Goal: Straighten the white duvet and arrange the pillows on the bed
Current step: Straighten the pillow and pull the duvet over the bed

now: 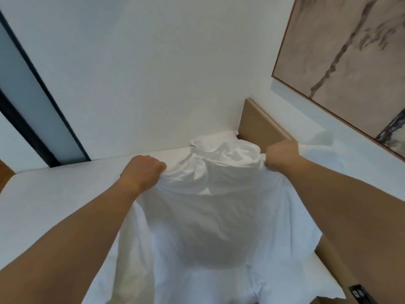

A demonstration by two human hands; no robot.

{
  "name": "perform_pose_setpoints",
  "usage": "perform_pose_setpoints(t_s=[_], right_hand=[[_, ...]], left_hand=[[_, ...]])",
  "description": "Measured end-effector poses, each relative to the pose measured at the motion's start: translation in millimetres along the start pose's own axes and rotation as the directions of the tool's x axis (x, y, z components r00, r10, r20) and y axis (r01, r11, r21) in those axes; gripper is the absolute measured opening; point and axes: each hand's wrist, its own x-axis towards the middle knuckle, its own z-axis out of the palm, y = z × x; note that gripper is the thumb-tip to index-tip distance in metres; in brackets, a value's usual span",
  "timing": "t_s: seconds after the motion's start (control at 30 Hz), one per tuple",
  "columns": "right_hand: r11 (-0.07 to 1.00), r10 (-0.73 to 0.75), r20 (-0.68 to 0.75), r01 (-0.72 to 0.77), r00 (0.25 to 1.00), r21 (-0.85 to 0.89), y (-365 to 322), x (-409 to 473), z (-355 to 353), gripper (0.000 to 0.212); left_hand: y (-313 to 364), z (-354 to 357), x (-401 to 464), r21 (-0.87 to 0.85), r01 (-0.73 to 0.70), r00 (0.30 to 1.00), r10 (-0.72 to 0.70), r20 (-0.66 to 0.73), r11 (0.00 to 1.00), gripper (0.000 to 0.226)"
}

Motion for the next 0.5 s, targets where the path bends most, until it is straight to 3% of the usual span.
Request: perform_pose_setpoints(t_s=[0.2, 0.33, 0.4, 0.5], right_hand=[[0.999, -0.005, 0.162, -0.002, 0.987, 0.044, -2, 53, 32, 0.032], [0.997, -0.065, 0.26, 0.07, 0.963, -0.01, -31, 137, 68, 0.036], [0.991, -0.091, 0.196, 0.109, 0.976, -0.081, -51, 199, 94, 0.038], [0.998, -0.051, -0.192, 0.044, 0.98, -0.037, -97, 301, 170, 0.053]], left_hand=[[-13, 36, 54, -0.027, 0.017, 0.961, -0.009, 0.277, 0.999, 0.02], [-12, 86, 127, 0.013, -0.064, 0.936, 0.055, 0.346, 0.998, 0.028], [-10, 131, 183, 0.105, -0.082, 0.954, 0.047, 0.295, 0.991, 0.027], [8, 235, 278, 0.161, 0.163, 0.974, -0.185, 0.131, 0.973, 0.026]])
